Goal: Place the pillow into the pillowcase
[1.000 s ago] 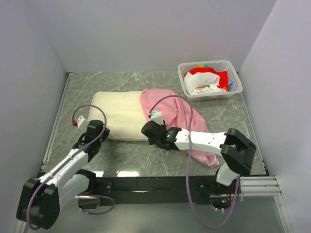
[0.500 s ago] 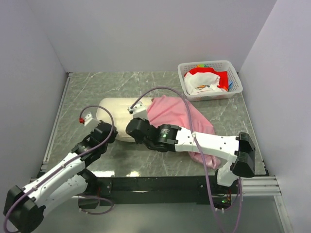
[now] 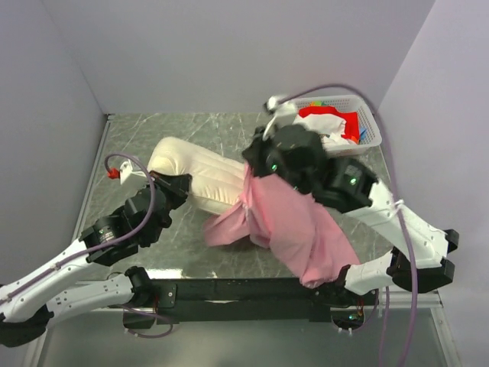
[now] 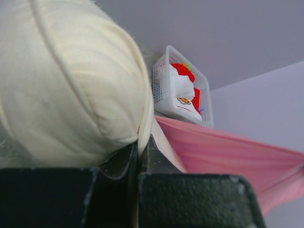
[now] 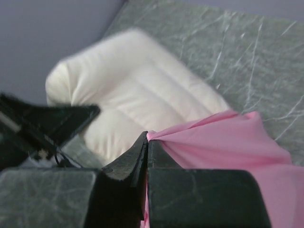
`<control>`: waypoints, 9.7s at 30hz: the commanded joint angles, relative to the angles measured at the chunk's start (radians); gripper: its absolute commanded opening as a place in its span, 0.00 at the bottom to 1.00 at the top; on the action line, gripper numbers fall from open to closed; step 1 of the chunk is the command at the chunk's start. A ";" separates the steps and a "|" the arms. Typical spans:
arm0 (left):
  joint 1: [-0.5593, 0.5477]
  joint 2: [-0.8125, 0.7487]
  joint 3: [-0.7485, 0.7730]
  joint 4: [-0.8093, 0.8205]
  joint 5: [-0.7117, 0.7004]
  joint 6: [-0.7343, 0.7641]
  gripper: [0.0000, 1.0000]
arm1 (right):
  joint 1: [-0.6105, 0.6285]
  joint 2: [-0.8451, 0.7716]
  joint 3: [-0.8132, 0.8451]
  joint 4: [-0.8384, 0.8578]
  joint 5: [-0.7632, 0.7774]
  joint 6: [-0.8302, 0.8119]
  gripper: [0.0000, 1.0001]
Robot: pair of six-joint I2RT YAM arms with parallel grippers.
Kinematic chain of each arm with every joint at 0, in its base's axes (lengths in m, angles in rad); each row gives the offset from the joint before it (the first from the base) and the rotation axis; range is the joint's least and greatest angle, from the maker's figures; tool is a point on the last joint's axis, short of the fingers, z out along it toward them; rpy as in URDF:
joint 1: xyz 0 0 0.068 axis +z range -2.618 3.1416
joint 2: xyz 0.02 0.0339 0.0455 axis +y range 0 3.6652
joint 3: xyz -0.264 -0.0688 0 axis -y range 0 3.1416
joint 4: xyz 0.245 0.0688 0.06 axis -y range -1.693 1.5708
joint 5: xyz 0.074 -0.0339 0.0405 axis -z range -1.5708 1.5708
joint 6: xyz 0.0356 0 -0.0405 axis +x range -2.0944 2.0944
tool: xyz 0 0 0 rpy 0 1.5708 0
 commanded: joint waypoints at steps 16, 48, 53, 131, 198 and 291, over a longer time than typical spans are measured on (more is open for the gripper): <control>-0.068 0.217 -0.238 0.157 0.079 -0.193 0.01 | -0.186 -0.116 -0.621 0.316 -0.201 0.106 0.00; 0.241 0.143 -0.550 0.369 0.169 -0.094 0.99 | 0.307 -0.087 -0.926 0.270 0.284 0.432 0.63; 0.242 0.163 -0.559 0.400 0.138 -0.069 0.99 | 0.308 -0.070 -0.991 0.285 0.337 0.475 0.64; 0.772 0.599 0.040 0.133 0.932 -0.130 0.01 | -0.012 -0.027 -0.680 0.428 0.150 0.054 0.42; 0.795 0.123 -0.627 0.249 0.744 -0.020 0.01 | 0.073 0.346 -0.177 0.058 0.007 -0.090 0.01; -0.216 0.556 0.076 -0.168 0.035 0.795 0.83 | -0.522 0.244 0.390 0.082 -0.692 -0.110 0.00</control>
